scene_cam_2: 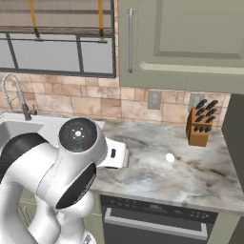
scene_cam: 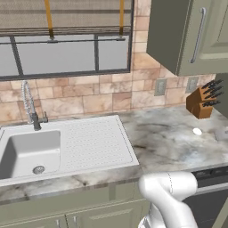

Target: Gather the eggs and milk located in the vicinity of the sink area and place them right next to the bowl.

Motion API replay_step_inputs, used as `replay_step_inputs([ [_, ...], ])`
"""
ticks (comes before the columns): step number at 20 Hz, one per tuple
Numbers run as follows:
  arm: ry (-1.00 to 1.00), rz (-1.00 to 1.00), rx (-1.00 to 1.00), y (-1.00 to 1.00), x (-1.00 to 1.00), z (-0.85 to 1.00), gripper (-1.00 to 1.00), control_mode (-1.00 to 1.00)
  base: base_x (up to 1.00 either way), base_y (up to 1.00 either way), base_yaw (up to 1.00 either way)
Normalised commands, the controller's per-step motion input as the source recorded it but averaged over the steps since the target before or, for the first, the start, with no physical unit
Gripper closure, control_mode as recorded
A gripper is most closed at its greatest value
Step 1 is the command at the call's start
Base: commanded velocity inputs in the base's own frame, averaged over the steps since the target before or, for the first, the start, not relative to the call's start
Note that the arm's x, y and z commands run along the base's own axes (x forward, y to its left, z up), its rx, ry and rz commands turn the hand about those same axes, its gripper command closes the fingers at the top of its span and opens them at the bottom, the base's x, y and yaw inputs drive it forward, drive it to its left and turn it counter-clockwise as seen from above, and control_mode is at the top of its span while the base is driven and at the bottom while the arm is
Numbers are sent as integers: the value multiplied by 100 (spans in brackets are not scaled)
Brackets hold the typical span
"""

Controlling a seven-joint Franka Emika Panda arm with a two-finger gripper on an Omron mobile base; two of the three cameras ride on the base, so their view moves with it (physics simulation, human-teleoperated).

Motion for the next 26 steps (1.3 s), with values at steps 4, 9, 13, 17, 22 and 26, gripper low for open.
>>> replay_step_inputs([
  [4, 17, -36, 1, -64, 5, 0, -100, -100, 0, 0, 0],
  [9, 16, -32, 9, -63, 5, 0, -100, -100, 0, 0, 0],
  [13, 7, -25, 4, -32, 11, -14, -100, -100, 0, 0, 0],
  [17, 0, -5, 2, 0, 18, -21, -100, -100, 0, 0, 0],
  [22, -7, 0, 1, 0, 25, -23, -100, -100, 0, 0, 0],
  [26, -6, 0, 3, 0, 33, -37, -100, -100, 0, 0, 0],
])
